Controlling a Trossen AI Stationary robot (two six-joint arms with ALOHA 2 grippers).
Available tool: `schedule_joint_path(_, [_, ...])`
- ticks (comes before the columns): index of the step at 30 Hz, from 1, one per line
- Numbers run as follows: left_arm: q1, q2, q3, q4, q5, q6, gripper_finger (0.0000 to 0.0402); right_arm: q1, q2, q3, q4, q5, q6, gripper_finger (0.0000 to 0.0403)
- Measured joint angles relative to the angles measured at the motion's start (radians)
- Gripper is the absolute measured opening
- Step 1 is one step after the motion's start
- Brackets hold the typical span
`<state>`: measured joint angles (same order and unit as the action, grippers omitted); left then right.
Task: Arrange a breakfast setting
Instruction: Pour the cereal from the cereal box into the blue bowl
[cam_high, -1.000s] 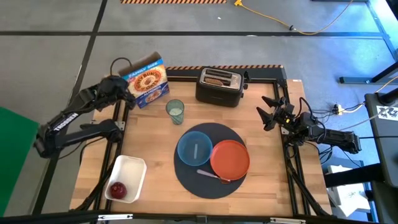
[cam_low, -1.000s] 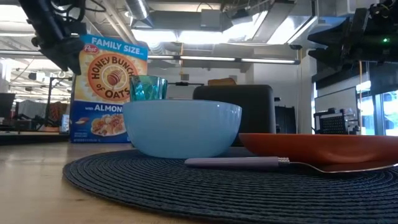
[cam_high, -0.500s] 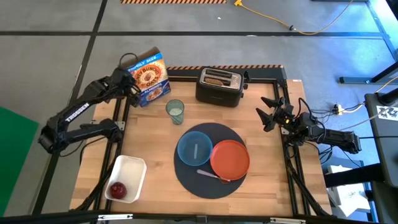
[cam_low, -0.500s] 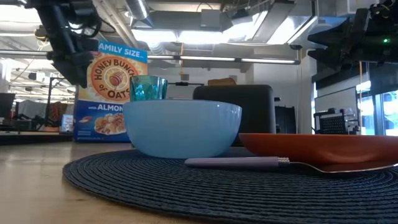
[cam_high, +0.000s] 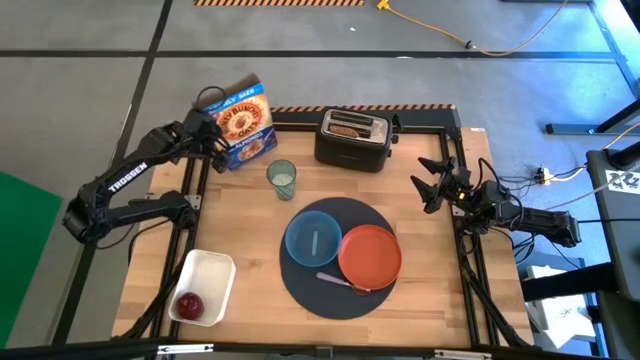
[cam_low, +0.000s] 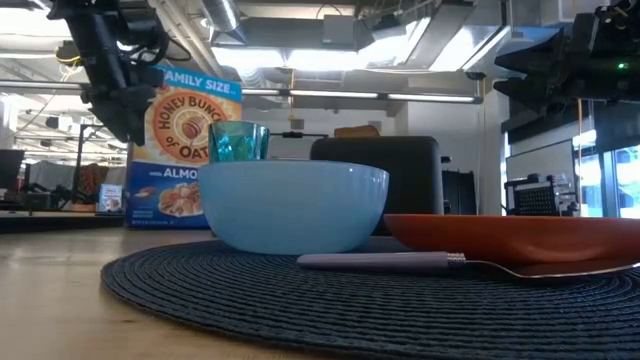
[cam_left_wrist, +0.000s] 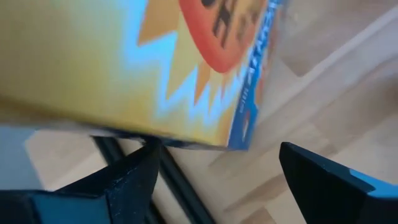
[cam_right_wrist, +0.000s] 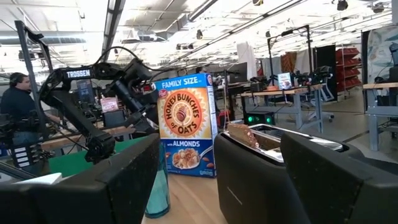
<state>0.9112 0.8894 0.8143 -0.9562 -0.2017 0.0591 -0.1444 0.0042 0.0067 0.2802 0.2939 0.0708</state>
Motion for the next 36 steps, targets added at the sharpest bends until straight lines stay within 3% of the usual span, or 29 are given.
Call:
schedule_joint_path(11, [-0.060,-0.020,0.000,-0.194,-0.006,-0.160,0.0306,0.000,0.000,0.000,-0.021,0.000,0.017,0.0324])
schedule_joint_path(20, [-0.076,-0.164,0.000,-0.248,0.044,-0.265,0.0306,0.000,0.000,0.000,-0.021,-0.008,0.027,0.0324])
schedule_joint_path(28, [-0.076,-0.307,0.000,-0.229,0.065,-0.236,0.0306,0.000,0.000,0.000,-0.015,-0.030,0.004,0.0324])
schedule_joint_path(36, [-0.076,-0.299,0.000,-0.119,0.178,-0.155,0.0315,0.000,0.000,0.000,0.007,-0.056,-0.010,0.0324])
